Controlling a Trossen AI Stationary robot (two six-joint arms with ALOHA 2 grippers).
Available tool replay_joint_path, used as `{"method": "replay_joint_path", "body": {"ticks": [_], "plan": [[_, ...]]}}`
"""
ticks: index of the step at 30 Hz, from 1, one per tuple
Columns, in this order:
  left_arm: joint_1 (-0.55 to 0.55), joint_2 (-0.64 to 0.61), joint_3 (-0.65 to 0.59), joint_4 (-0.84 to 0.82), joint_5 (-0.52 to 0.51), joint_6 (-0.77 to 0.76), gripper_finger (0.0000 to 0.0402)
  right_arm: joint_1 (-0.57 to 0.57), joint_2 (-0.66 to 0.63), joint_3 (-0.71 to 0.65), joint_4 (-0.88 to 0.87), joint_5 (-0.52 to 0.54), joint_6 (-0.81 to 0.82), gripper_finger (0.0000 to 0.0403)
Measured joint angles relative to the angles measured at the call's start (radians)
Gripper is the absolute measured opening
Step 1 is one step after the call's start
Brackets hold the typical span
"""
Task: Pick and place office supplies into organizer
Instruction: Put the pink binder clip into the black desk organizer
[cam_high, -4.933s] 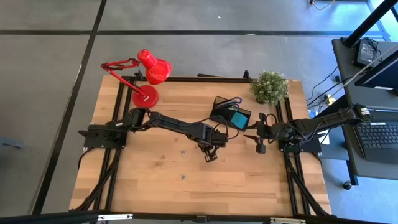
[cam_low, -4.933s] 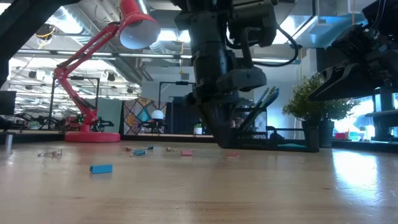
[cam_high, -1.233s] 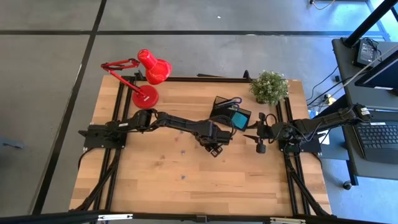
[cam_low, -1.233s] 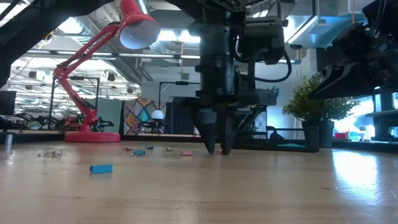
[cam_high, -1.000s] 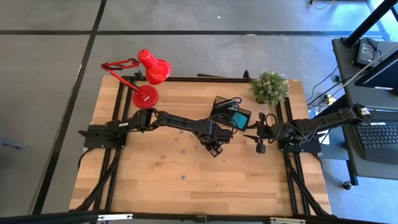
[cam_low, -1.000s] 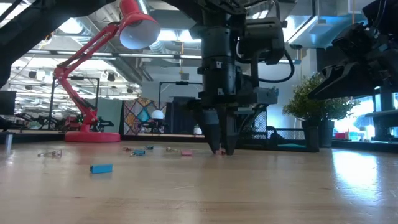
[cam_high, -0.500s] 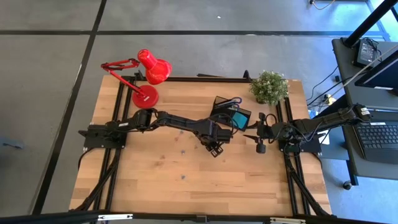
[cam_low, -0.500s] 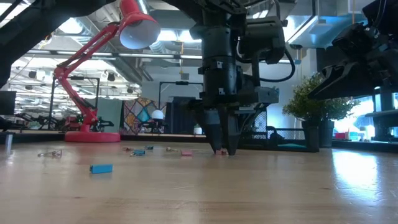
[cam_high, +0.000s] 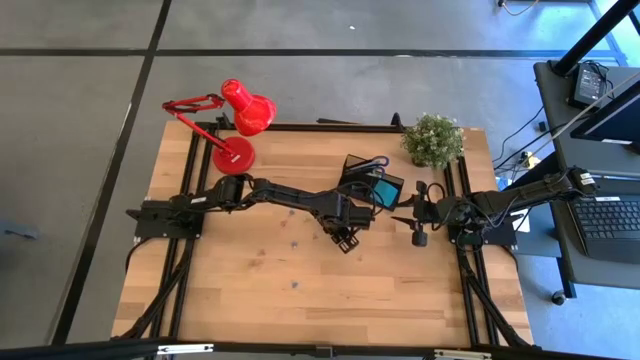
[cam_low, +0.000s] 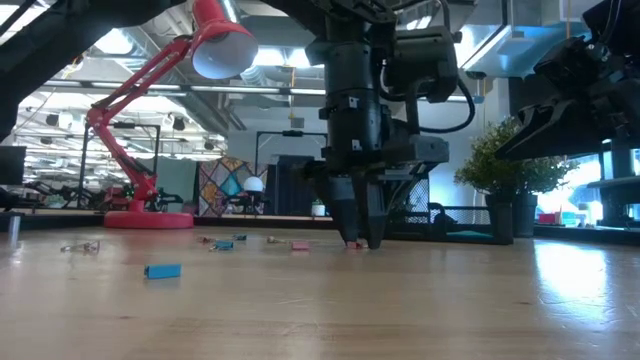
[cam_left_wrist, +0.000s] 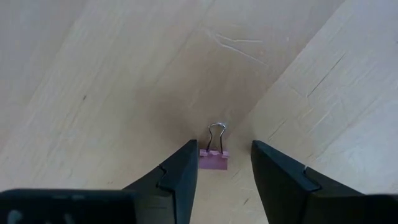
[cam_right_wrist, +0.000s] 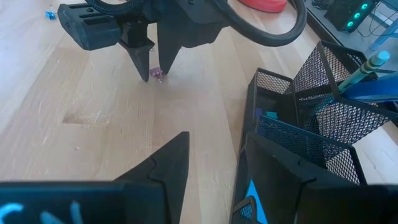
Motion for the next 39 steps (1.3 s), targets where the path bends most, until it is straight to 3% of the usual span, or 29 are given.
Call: {"method": "replay_joint_path", "body": {"ticks": [21,39], "plan": [[-0.004,0.0,0.0,-0.046,-0.022,-0.05,0.0141,0.0,0.0,0.0,0.0,0.0,-0.001,0.0162],[-0.003,0.0,0.0,-0.027,-0.051,-0.047,0.0058,0.0,0.0,0.0,0.0,0.0,0.0,0.0162]]}}
